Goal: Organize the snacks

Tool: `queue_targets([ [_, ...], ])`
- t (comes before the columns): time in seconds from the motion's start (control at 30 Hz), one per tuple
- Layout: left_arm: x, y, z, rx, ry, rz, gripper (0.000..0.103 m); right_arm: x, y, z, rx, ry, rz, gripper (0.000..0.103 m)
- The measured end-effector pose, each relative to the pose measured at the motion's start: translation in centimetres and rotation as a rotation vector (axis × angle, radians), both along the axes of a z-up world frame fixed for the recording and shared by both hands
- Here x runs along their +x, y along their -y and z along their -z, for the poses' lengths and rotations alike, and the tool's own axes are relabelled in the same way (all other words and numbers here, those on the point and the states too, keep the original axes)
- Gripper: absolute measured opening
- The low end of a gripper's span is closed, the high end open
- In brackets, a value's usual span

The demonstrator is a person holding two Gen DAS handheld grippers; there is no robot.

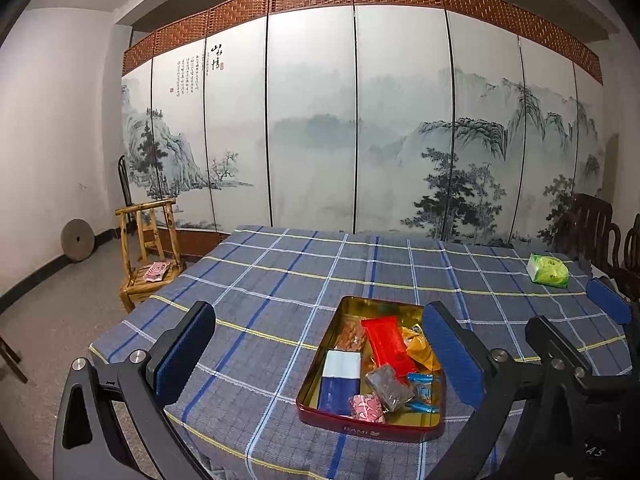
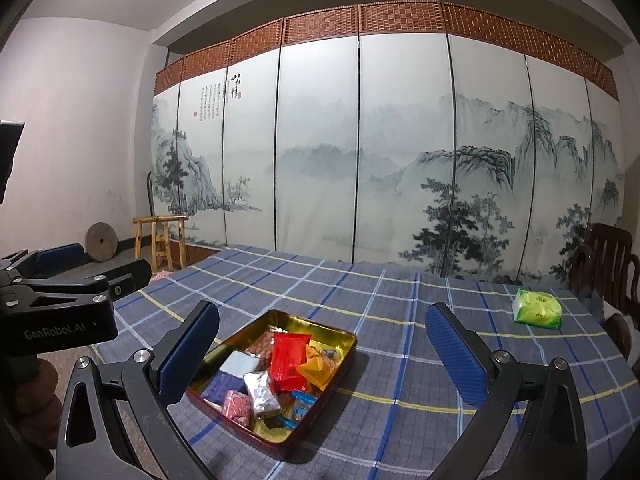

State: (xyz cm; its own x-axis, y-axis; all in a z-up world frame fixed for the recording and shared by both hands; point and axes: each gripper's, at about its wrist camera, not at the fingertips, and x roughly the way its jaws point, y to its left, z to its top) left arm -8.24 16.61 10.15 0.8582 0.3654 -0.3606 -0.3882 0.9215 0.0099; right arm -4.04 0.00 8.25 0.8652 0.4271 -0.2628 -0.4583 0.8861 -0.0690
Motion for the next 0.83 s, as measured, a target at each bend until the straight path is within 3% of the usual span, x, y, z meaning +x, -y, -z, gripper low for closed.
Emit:
queue_targets([
  [0.27, 1.1, 0.3, 0.8, 0.005, -0.039, 0.012, 0.103, 0.7, 0.5, 0.9, -0.009, -0.032, 0.008, 0.103],
  [0.47, 2.9, 0.3, 1.8, -0.004, -0.095, -0.001, 0.103, 3.3, 2.3, 3.1, -0.036, -0.118, 0.043, 0.103],
  [0.63, 4.3, 0.3, 2.8, -0.016, -0.133, -0.006, 0.103, 6.8, 5.9, 5.4, -0.068, -0.196, 0.133, 0.103],
  [0.83, 5.9, 1.2, 3.8, 0.023, -0.193, -0.01, 0.103, 12.6, 12.0, 9.1, -0.138, -0.317, 0.267, 0.103],
])
